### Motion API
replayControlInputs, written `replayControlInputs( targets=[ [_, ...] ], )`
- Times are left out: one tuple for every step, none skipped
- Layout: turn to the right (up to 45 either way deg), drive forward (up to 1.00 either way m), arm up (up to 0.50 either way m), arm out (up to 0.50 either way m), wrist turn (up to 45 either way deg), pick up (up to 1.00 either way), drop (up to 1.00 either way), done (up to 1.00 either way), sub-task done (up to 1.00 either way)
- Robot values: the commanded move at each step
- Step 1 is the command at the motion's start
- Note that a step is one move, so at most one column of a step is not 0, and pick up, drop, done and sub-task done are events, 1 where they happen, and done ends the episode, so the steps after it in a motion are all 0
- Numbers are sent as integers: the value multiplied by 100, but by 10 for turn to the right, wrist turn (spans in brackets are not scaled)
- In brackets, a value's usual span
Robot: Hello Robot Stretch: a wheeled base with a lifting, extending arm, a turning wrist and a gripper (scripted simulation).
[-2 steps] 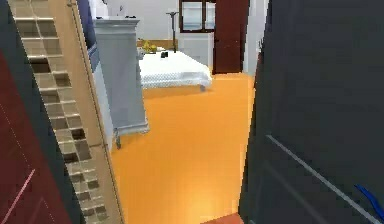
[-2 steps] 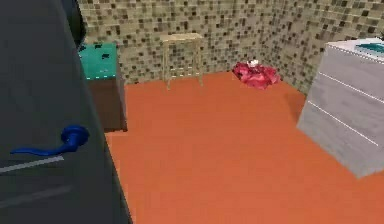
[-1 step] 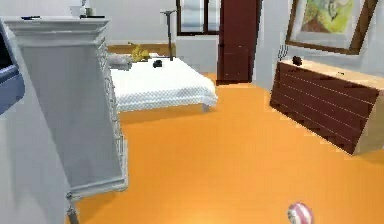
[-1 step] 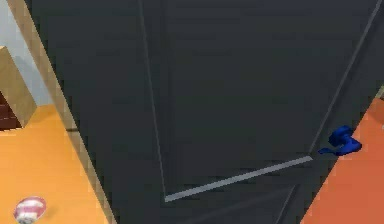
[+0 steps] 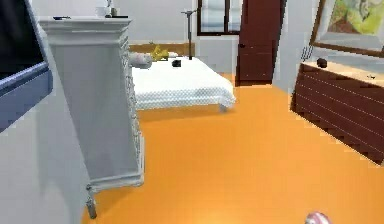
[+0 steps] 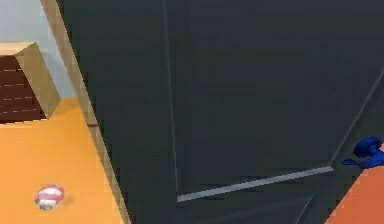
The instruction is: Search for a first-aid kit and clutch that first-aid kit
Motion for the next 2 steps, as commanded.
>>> replayControlInputs(
  targets=[
    [0, 5, 0, 0, 0, 0, 0, 0, 0],
    [180, 0, 0, 0, 0, 0, 0, 0, 0]
  ],
)
